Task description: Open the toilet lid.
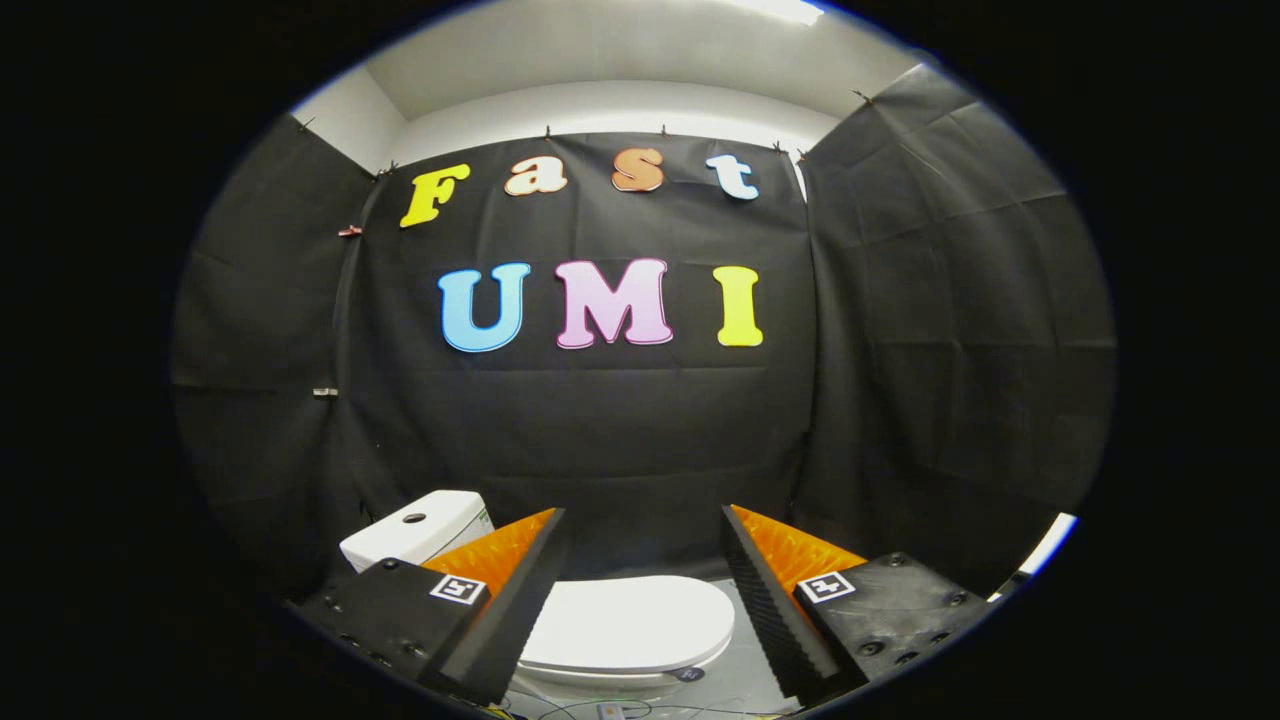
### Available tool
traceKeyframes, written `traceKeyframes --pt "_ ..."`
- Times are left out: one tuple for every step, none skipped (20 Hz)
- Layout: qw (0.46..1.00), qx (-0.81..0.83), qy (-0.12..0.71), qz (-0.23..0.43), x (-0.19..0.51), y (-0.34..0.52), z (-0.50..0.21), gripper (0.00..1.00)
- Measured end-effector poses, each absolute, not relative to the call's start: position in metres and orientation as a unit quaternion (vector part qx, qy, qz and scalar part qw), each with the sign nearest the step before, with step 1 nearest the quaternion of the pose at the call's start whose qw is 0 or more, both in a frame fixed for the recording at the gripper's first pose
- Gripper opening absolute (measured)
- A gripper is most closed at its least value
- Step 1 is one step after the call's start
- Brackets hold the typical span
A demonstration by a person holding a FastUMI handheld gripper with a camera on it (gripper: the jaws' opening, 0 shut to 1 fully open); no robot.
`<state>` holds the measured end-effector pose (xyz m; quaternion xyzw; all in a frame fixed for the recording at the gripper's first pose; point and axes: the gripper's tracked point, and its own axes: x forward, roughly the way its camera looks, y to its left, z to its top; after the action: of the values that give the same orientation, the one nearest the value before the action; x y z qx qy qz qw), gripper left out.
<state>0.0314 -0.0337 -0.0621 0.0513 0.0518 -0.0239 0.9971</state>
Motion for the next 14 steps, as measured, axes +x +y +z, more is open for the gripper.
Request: traceKeyframes --pt "0.996 0.065 0.060 -0.024 0.037 -0.037 -0.073 0.97" --pt "0.994 0.078 0.069 -0.025 0.043 -0.040 -0.083 0.97" --pt "0.992 0.093 0.077 -0.026 0.048 -0.044 -0.095 0.98" --pt "0.990 0.106 0.086 -0.025 0.055 -0.049 -0.107 0.97" --pt "0.988 0.118 0.096 -0.027 0.059 -0.054 -0.121 0.95" --pt "0.985 0.131 0.105 -0.031 0.064 -0.059 -0.135 0.95" --pt "0.983 0.144 0.113 -0.035 0.072 -0.068 -0.149 0.95" --pt "0.979 0.159 0.122 -0.040 0.077 -0.076 -0.164 0.95" --pt "0.975 0.176 0.131 -0.045 0.081 -0.084 -0.181 0.95" --pt "0.970 0.192 0.143 -0.051 0.085 -0.093 -0.198 0.96" --pt "0.964 0.208 0.153 -0.058 0.088 -0.103 -0.217 0.96" --pt "0.958 0.225 0.164 -0.065 0.091 -0.110 -0.236 0.96" --pt "0.952 0.241 0.174 -0.070 0.093 -0.119 -0.255 0.96" --pt "0.946 0.257 0.182 -0.076 0.095 -0.127 -0.272 0.96"
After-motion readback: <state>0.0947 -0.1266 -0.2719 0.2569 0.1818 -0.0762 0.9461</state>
